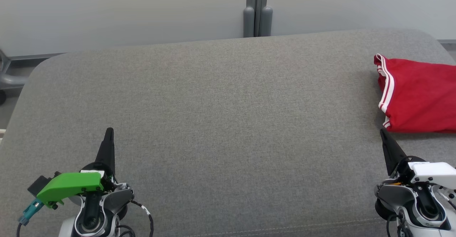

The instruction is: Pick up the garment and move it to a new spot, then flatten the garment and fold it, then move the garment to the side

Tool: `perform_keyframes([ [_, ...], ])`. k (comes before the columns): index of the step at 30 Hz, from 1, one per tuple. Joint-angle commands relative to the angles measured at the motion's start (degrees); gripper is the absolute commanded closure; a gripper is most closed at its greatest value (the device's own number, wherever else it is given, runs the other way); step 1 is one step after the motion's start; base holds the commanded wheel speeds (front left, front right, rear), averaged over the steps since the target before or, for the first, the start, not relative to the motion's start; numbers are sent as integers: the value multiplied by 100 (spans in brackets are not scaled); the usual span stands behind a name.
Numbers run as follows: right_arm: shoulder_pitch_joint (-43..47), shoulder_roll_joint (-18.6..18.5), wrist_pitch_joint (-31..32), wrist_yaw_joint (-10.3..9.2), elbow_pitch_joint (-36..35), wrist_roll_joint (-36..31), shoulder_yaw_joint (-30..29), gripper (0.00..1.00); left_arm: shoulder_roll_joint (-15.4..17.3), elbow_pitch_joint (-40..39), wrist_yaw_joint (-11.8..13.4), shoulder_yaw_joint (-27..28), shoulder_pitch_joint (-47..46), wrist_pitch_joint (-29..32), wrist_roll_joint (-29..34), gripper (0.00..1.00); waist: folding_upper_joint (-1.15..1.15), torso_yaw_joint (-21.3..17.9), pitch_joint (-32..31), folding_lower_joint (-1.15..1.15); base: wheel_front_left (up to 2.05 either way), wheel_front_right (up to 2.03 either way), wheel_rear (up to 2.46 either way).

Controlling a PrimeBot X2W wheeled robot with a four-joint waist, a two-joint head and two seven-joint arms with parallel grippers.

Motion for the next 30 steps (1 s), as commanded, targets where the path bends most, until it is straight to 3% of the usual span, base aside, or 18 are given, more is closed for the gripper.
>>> perform_keyframes([
  [1, -59, -25, 13, 2, 8, 19, -18, 100, 2, -7, -21, 5, -52, 5, -17, 100, 0, 0, 0, 0, 0, 0, 0],
  [30, -59, -23, 12, 2, 8, 17, -19, 100, 2, -8, -21, -2, -52, -1, -24, 100, 0, 0, 0, 0, 0, 0, 0],
])
